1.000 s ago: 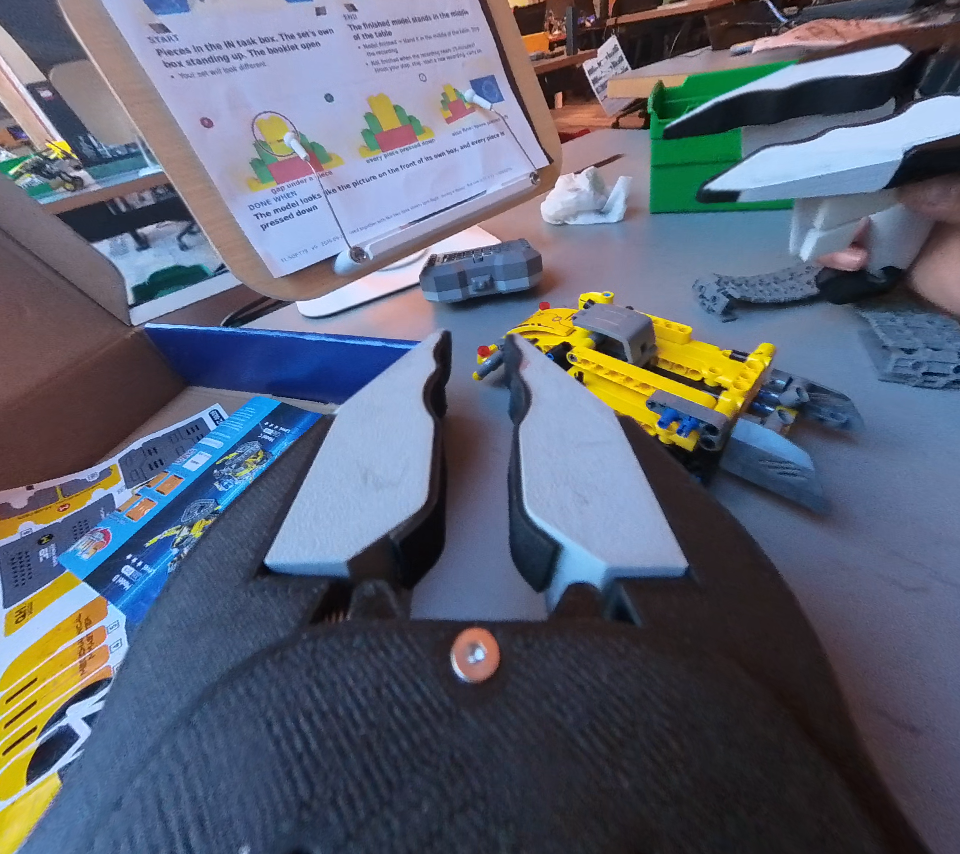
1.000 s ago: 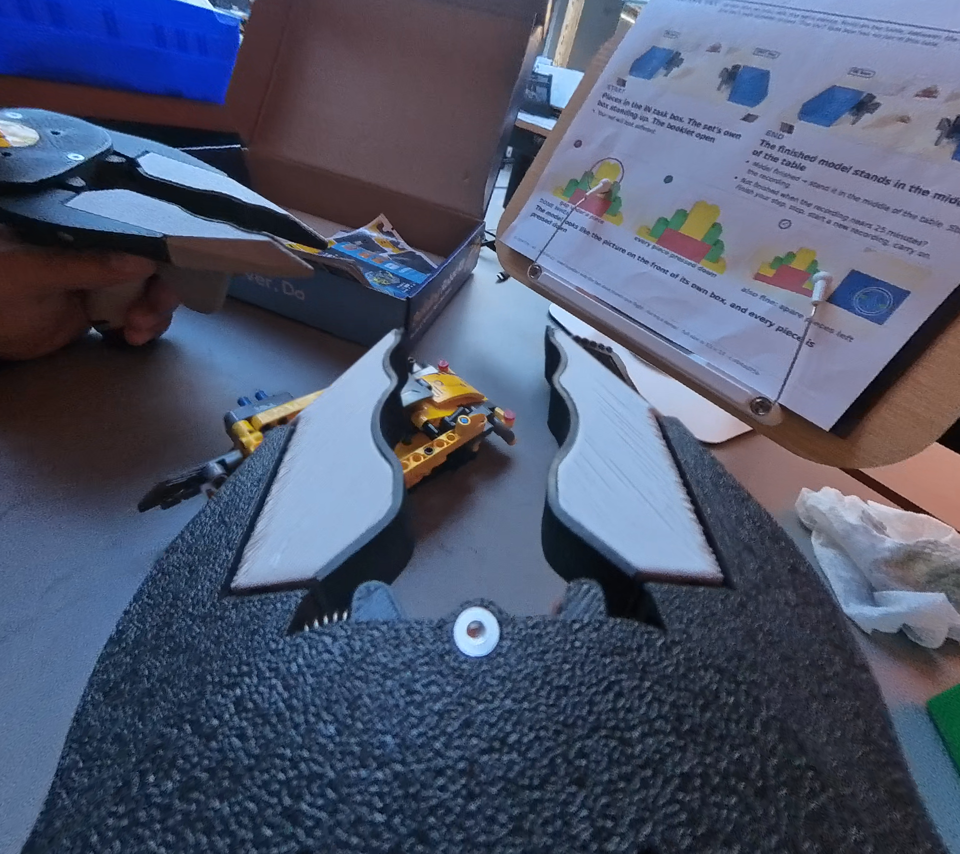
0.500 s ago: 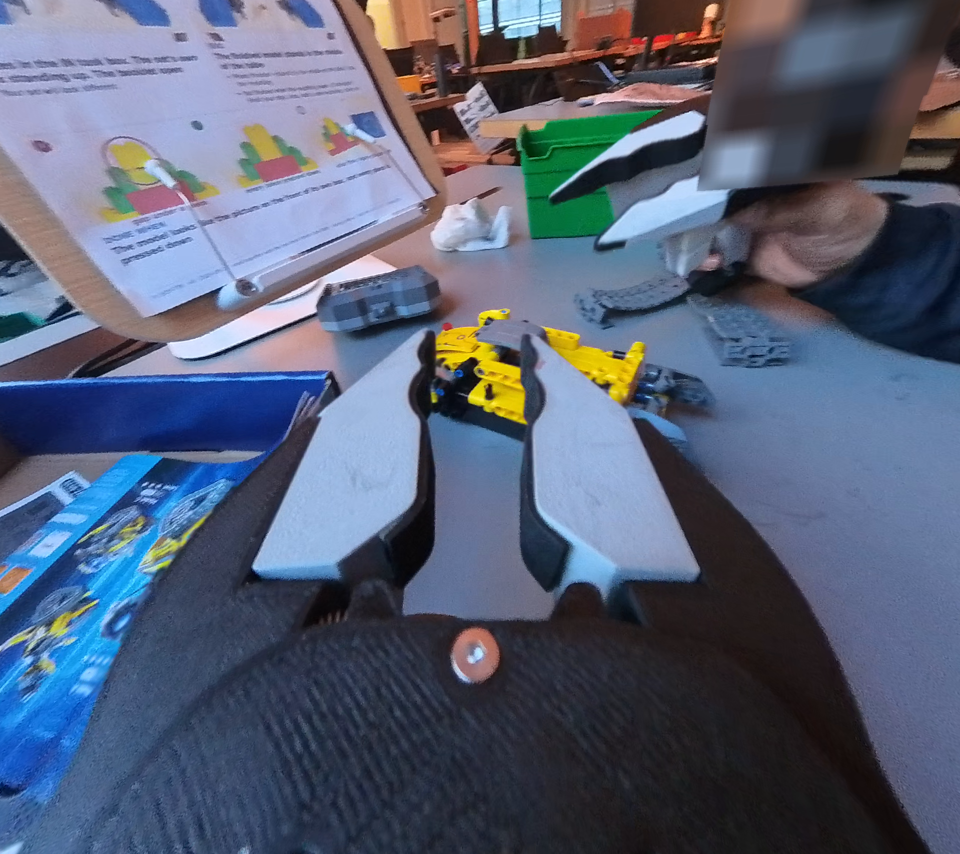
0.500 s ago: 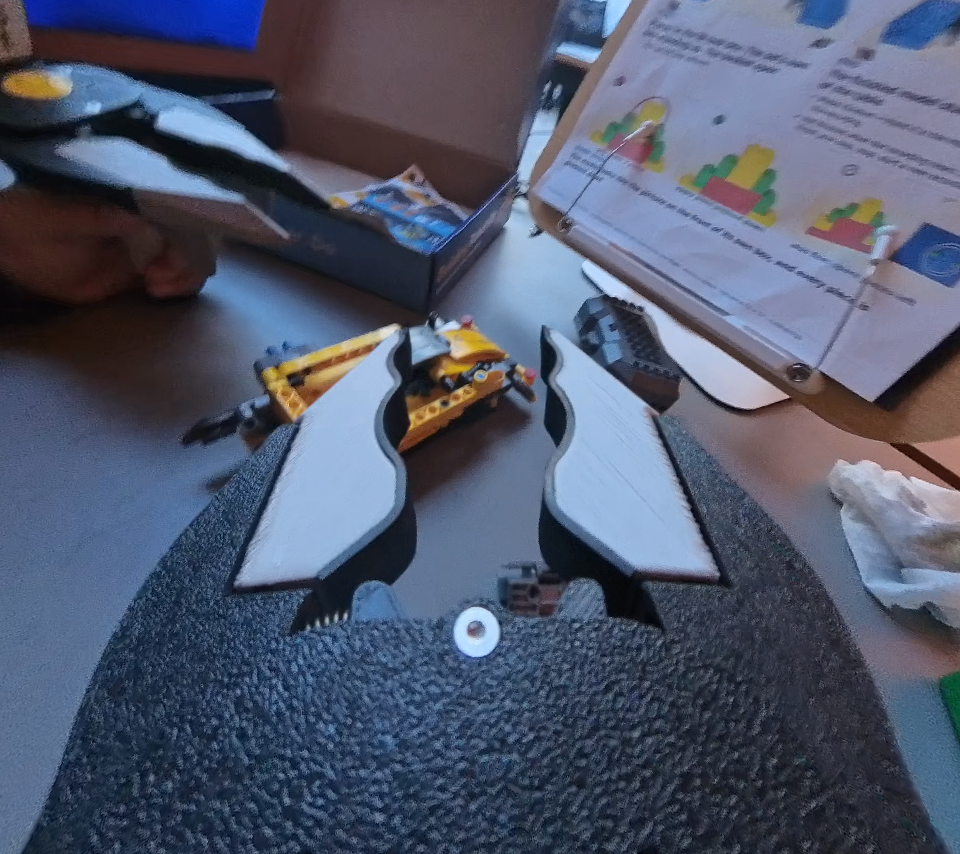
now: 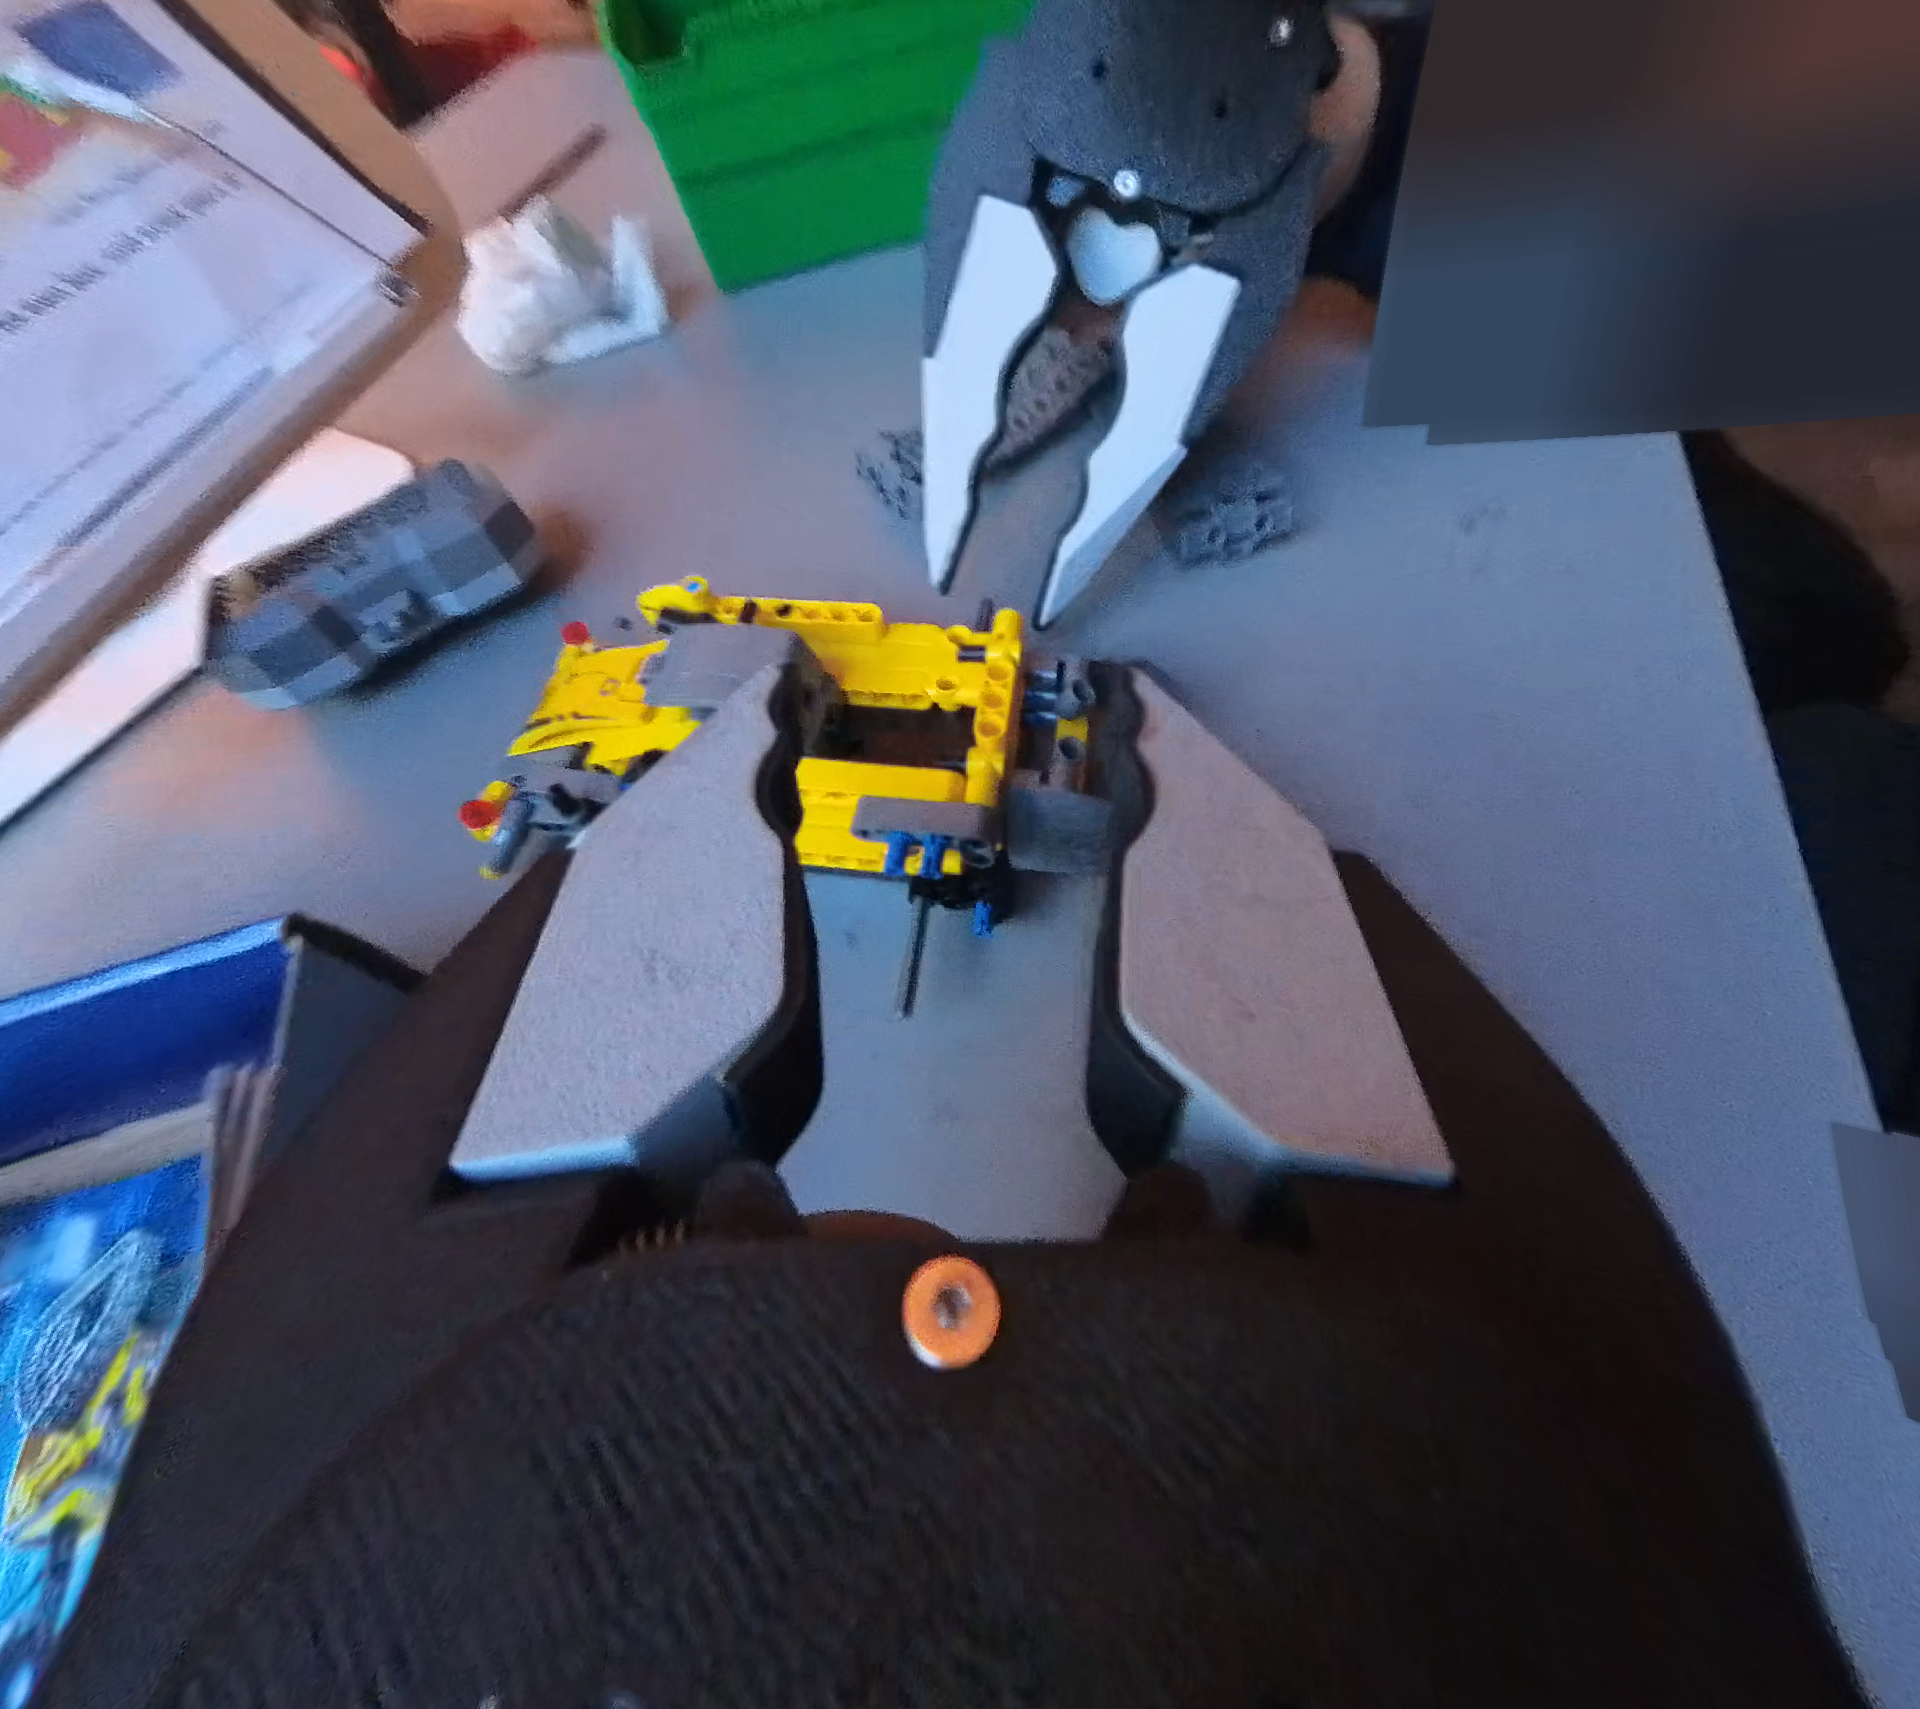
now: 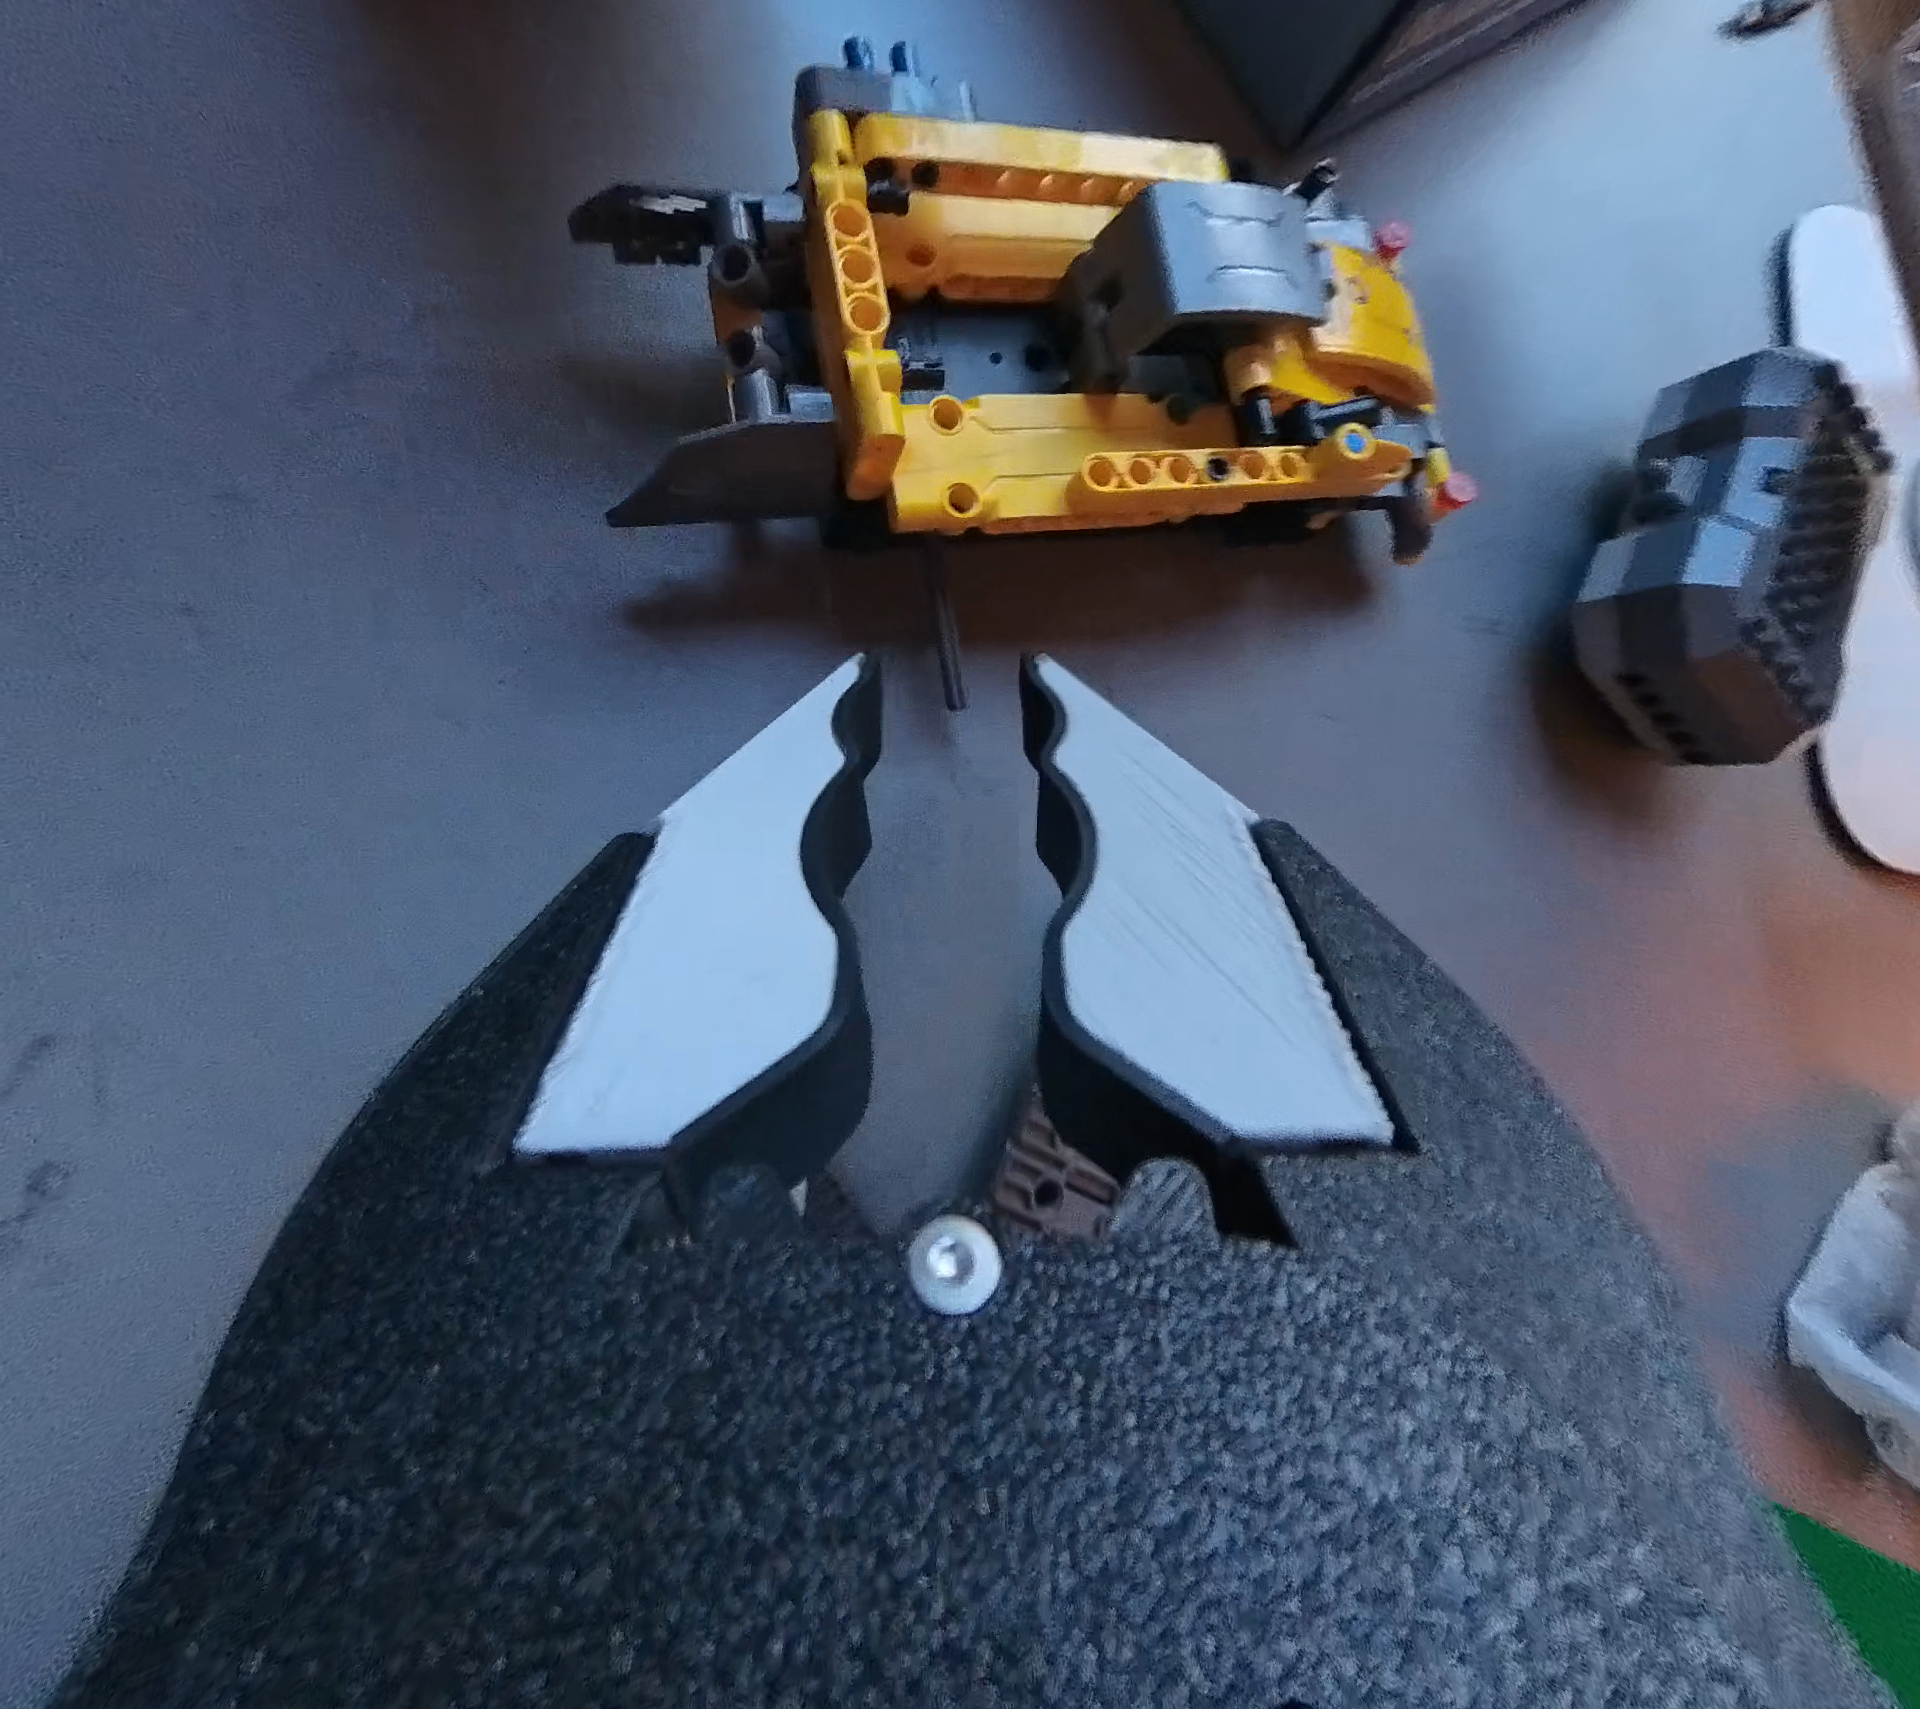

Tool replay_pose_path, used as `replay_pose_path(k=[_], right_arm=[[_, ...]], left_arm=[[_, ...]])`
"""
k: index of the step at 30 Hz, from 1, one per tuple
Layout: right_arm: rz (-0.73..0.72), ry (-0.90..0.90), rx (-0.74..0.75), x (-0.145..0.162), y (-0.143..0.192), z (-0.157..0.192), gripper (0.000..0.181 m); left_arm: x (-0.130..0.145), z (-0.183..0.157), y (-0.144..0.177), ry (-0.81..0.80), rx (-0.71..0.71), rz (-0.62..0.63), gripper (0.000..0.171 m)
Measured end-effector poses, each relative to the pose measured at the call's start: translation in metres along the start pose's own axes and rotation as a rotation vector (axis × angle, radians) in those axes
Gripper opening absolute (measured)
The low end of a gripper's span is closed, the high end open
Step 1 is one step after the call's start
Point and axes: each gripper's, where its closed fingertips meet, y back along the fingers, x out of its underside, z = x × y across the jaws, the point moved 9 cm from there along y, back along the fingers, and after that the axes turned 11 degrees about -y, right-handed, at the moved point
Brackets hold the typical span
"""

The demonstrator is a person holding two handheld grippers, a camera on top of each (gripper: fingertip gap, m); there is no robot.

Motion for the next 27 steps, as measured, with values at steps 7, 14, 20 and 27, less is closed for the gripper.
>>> replay_pose_path(k=[7, 14, 20, 27], right_arm=[[0.009, 0.010, 0.033, -0.003, -0.007, 0.004, 0.001], [-0.251, -0.120, -0.101, -0.035, 0.024, 0.020, 0.000], [-0.394, -0.182, -0.134, -0.068, 0.034, 0.027, 0.000], [-0.413, -0.252, -0.179, -0.097, 0.018, 0.032, 0.000]], left_arm=[[0.015, -0.008, -0.026, -0.010, 0.116, 0.190, 0.035], [0.018, -0.008, 0.017, 0.127, 0.093, 0.115, 0.034], [-0.010, -0.026, 0.049, 0.201, -0.100, 0.007, 0.065], [-0.027, -0.034, 0.034, 0.157, -0.304, 0.171, 0.088]])
